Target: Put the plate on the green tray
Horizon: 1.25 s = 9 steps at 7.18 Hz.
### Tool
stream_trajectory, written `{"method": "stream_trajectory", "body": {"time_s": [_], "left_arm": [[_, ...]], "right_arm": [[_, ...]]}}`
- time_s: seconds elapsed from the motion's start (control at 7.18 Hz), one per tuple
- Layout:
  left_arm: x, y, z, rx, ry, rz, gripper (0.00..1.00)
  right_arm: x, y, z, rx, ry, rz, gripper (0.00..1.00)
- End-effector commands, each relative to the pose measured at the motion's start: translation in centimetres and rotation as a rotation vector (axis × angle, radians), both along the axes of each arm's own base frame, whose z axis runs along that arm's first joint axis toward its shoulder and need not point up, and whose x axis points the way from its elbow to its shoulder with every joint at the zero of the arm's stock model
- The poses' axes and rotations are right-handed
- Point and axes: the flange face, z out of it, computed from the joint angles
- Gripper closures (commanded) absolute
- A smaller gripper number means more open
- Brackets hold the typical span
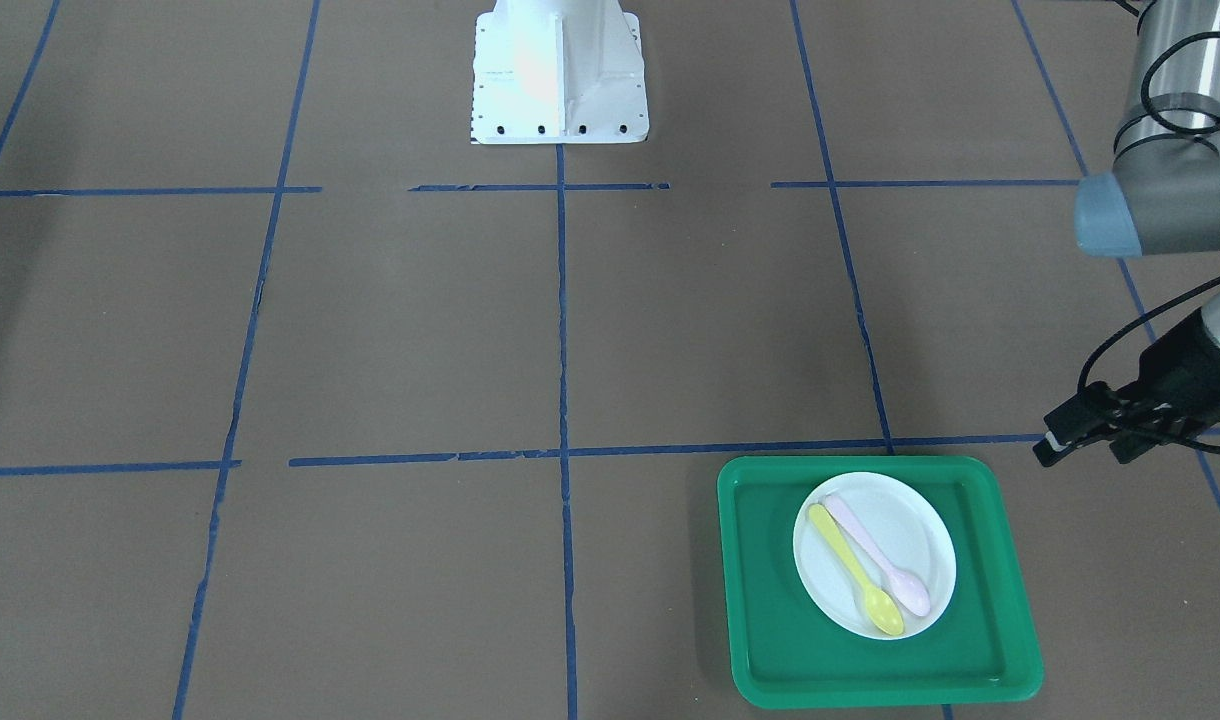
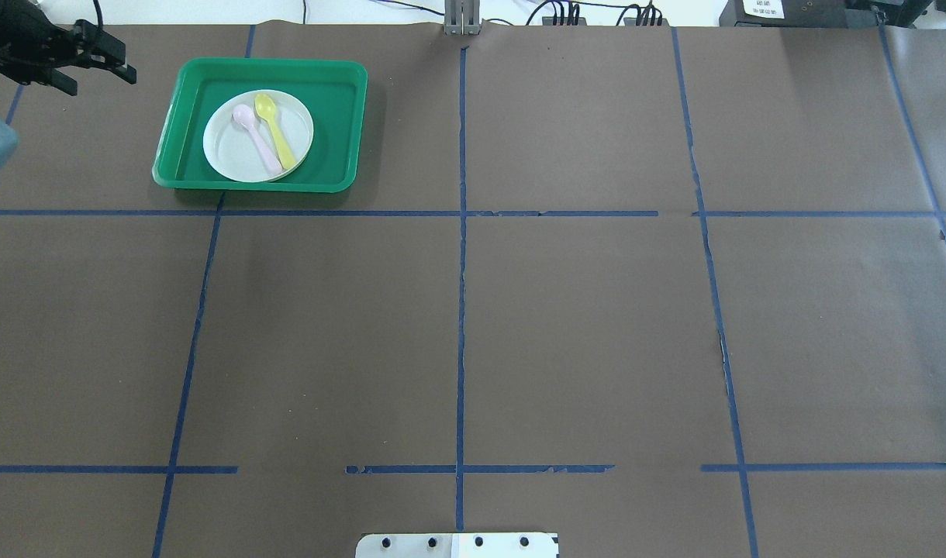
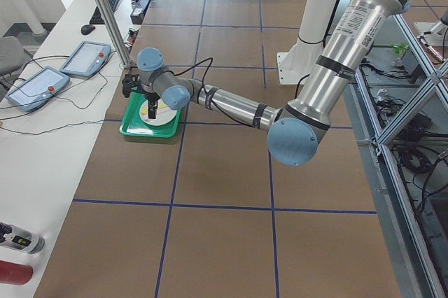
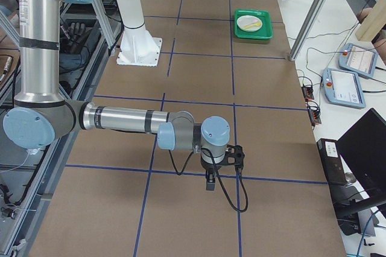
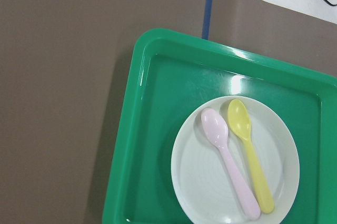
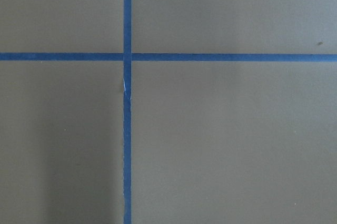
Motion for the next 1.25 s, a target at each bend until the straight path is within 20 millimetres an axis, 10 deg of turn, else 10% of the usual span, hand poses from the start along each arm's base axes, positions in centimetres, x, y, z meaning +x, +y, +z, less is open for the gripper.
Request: {"method": "stream_trajectory", "body": {"time_s": [0.0,0.42,0.56,1.11], "left_arm": [[-7.0,3.0,1.4,0.146,-0.164,0.141,0.00],[-18.4,6.5,10.3,0.226,-0.272,0.226,0.00],[-21.5,10.5,15.8,0.134,-0.258,0.206,0.00],[-22.8,18.4,23.9,-0.033,-0.202,0.195,0.00]], "right_arm": [[0.0,0.0,0.0,0.001,0.000,0.000,0.00],[0.0,0.0,0.0,-0.001,0.000,0.000,0.00],[0.0,0.0,0.0,-0.001,0.000,0.000,0.00],[0.0,0.0,0.0,-0.001,0.000,0.000,0.00]]}}
